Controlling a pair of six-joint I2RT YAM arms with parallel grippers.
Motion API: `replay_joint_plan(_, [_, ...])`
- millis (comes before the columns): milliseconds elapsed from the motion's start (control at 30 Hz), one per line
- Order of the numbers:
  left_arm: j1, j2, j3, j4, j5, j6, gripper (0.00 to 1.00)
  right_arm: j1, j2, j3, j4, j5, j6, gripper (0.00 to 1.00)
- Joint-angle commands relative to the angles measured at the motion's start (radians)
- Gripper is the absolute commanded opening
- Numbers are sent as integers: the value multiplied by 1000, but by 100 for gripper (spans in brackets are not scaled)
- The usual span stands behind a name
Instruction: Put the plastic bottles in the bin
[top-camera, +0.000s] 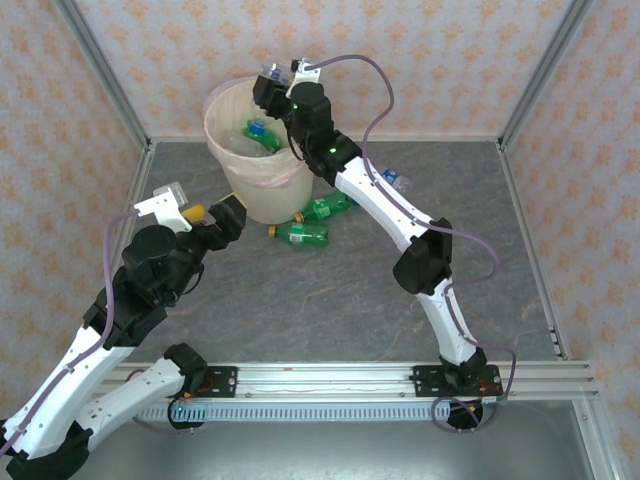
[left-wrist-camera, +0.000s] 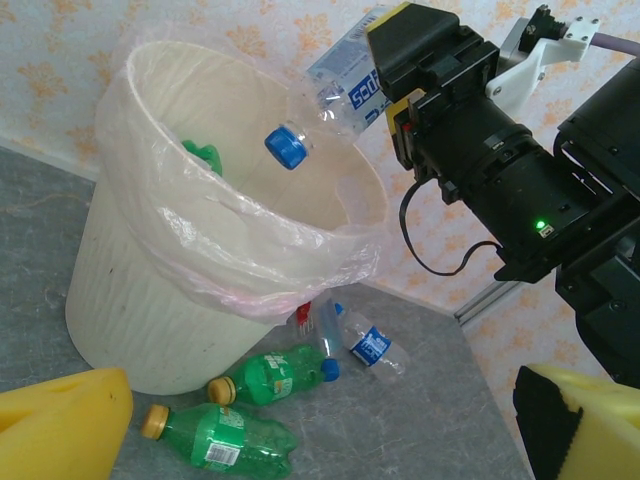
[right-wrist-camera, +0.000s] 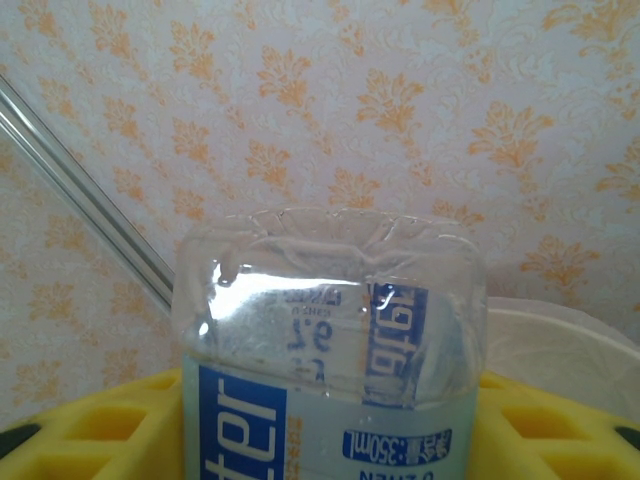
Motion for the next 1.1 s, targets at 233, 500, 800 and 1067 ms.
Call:
replay_joint_plan(233, [-9, -5, 23, -6, 0, 12, 99, 11, -27, 37, -2, -14, -26, 98])
replay_joint_plan(500, [-9, -10, 31, -17, 0, 12, 99, 14, -44, 35, -4, -17, -26, 100])
replay_joint_plan(800, [-8, -10, 31, -18, -7, 12, 99, 15, -65, 32, -20, -13, -24, 100])
replay_joint_plan(1067, [-8, -14, 23, -18, 1, 12, 99, 15, -131, -24, -42, 28, -28, 100])
